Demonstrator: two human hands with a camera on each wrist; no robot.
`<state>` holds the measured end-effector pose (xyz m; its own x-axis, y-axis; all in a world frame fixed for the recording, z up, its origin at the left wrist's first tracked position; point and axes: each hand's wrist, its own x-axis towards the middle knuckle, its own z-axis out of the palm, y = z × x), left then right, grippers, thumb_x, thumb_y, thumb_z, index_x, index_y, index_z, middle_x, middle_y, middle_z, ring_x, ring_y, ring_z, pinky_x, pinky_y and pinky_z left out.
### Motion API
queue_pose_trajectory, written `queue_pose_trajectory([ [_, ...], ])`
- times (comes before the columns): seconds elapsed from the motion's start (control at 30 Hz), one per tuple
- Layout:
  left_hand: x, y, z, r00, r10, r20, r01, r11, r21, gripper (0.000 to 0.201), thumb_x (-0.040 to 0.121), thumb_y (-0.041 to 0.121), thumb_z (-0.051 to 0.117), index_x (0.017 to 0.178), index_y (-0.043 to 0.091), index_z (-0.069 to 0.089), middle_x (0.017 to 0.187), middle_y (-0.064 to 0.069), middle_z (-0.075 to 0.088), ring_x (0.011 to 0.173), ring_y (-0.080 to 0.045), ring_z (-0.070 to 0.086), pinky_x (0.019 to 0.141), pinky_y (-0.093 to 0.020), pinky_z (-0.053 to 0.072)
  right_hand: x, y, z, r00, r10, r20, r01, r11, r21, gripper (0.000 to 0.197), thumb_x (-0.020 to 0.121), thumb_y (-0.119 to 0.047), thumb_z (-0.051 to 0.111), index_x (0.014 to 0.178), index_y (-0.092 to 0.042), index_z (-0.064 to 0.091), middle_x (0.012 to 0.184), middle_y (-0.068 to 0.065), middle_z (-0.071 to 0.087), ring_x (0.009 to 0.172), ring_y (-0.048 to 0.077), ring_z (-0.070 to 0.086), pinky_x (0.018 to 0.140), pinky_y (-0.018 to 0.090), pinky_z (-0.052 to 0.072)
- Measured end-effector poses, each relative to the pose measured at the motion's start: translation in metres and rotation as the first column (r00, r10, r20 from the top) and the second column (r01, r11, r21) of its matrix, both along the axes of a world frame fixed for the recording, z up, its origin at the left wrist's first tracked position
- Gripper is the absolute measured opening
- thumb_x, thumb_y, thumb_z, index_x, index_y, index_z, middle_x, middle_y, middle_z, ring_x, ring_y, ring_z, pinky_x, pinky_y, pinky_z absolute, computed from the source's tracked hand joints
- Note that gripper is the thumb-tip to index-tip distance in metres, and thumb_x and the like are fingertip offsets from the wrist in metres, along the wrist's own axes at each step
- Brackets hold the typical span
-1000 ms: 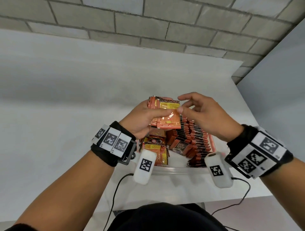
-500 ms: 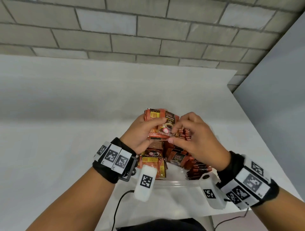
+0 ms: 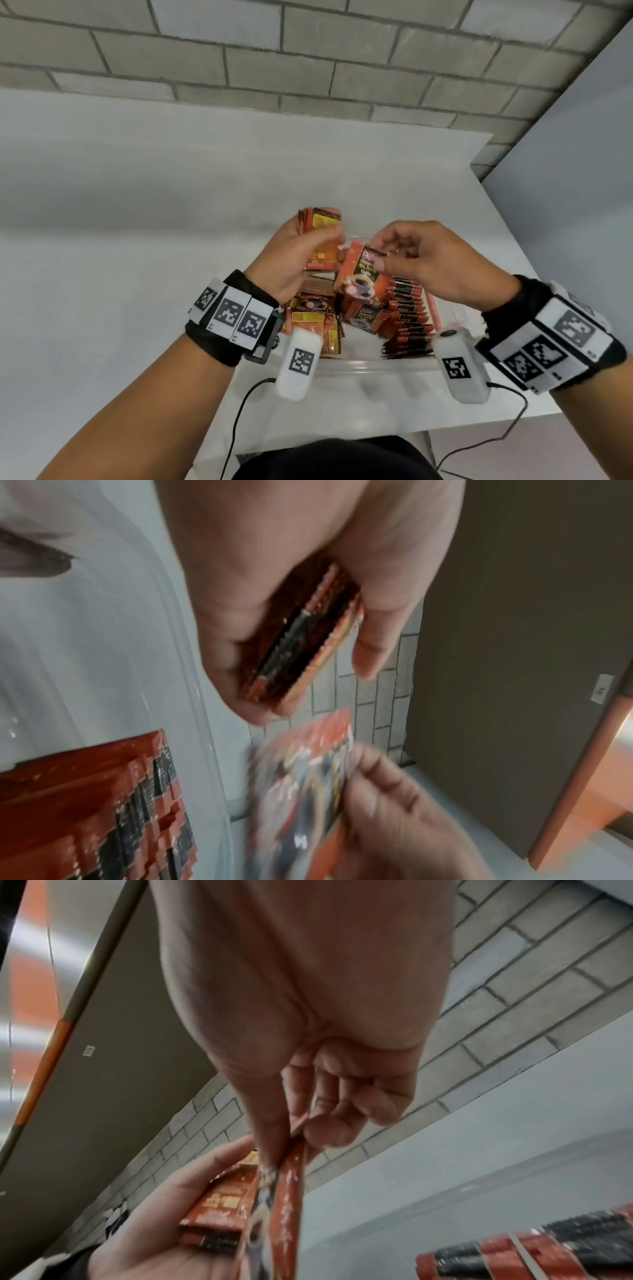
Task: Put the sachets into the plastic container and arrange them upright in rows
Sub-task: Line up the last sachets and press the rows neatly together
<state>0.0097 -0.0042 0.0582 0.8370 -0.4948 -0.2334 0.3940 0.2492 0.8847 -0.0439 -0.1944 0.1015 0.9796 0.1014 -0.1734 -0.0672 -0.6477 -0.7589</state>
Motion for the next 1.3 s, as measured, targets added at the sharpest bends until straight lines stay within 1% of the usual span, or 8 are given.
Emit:
queue_pose_trajectory([
  [0.13, 0.008, 0.014, -0.003, 0.994, 0.101, -0.051, -0.102, 0.995, -0.010, 0.018, 0.091, 0.017, 0.059, 0.109, 0.014, 0.060, 0.086, -0.007, 0.065, 0.070, -0.018, 0.064, 0.068, -0.031, 0.054, -0.012, 0.000, -0.018, 0.975, 0.146, -0.168, -0.195, 0.925, -0.327, 0.014, 0.081, -0.019, 0.074, 0.081, -0.023, 0.060, 0.078, -0.006, 0.063, 0.067, 0.003, 0.055, 0.063, 0.014, 0.043],
  [0.27, 0.008, 0.020, -0.002, 0.994, 0.095, -0.062, -0.097, 0.995, -0.035, 0.019, 0.091, 0.017, 0.058, 0.109, 0.014, 0.060, 0.087, -0.008, 0.066, 0.071, -0.018, 0.065, 0.069, -0.032, 0.055, -0.011, 0.006, -0.041, 0.943, 0.208, -0.259, -0.321, 0.768, -0.554, 0.011, 0.085, -0.019, 0.067, 0.082, -0.021, 0.057, 0.071, -0.013, 0.057, 0.063, -0.001, 0.050, 0.054, 0.012, 0.033],
  [0.4, 0.006, 0.025, -0.002, 0.994, 0.081, -0.070, -0.085, 0.995, -0.056, 0.014, 0.092, 0.017, 0.057, 0.105, 0.015, 0.061, 0.087, -0.008, 0.066, 0.073, -0.020, 0.065, 0.070, -0.033, 0.056, -0.008, 0.011, -0.053, 0.931, 0.217, -0.293, -0.357, 0.705, -0.612, 0.014, 0.085, -0.015, 0.065, 0.078, -0.021, 0.054, 0.067, -0.013, 0.054, 0.063, 0.001, 0.049, 0.056, 0.017, 0.034],
  [0.6, 0.004, 0.031, -0.003, 0.994, 0.085, -0.072, -0.088, 0.995, -0.050, 0.016, 0.092, 0.017, 0.056, 0.107, 0.017, 0.061, 0.087, -0.008, 0.067, 0.073, -0.021, 0.066, 0.071, -0.034, 0.055, -0.004, 0.017, -0.059, 0.930, 0.208, -0.304, -0.366, 0.614, -0.700, 0.022, 0.082, -0.013, 0.061, 0.069, -0.022, 0.046, 0.074, -0.003, 0.057, 0.073, 0.019, 0.057, 0.064, 0.029, 0.046],
  [0.7, 0.004, 0.032, -0.004, 0.993, 0.092, -0.074, -0.096, 0.994, -0.049, 0.014, 0.092, 0.017, 0.056, 0.105, 0.017, 0.062, 0.086, -0.008, 0.067, 0.073, -0.021, 0.066, 0.070, -0.034, 0.055, -0.007, 0.022, -0.059, 0.923, 0.234, -0.305, -0.384, 0.559, -0.735, 0.012, 0.083, -0.014, 0.059, 0.074, -0.016, 0.051, 0.074, 0.001, 0.057, 0.074, 0.022, 0.059, 0.062, 0.033, 0.048],
  [0.9, 0.004, 0.030, -0.005, 0.994, 0.082, -0.074, -0.086, 0.995, -0.051, 0.014, 0.092, 0.017, 0.056, 0.106, 0.016, 0.061, 0.086, -0.009, 0.067, 0.072, -0.022, 0.065, 0.070, -0.034, 0.055, -0.007, 0.028, -0.057, 0.904, 0.264, -0.336, -0.423, 0.434, -0.796, 0.012, 0.086, -0.013, 0.054, 0.076, -0.015, 0.047, 0.072, 0.000, 0.053, 0.068, 0.020, 0.054, 0.049, 0.024, 0.035],
  [1.1, 0.004, 0.028, -0.006, 0.995, 0.072, -0.072, -0.076, 0.996, -0.047, 0.013, 0.093, 0.017, 0.056, 0.105, 0.017, 0.061, 0.087, -0.009, 0.067, 0.072, -0.021, 0.065, 0.071, -0.035, 0.055, -0.005, 0.032, -0.059, 0.889, 0.278, -0.364, -0.443, 0.321, -0.837, 0.013, 0.087, -0.010, 0.051, 0.075, -0.013, 0.048, 0.064, -0.001, 0.045, 0.061, 0.019, 0.050, 0.044, 0.023, 0.029],
  [1.3, 0.003, 0.028, -0.008, 0.995, 0.071, -0.075, -0.074, 0.997, -0.037, 0.013, 0.093, 0.017, 0.056, 0.104, 0.015, 0.060, 0.087, -0.009, 0.067, 0.072, -0.021, 0.066, 0.069, -0.034, 0.055, -0.001, 0.032, -0.057, 0.888, 0.280, -0.364, -0.442, 0.310, -0.841, 0.030, 0.085, -0.010, 0.051, 0.060, -0.015, 0.035, 0.059, 0.000, 0.041, 0.050, 0.015, 0.039, 0.044, 0.024, 0.029],
])
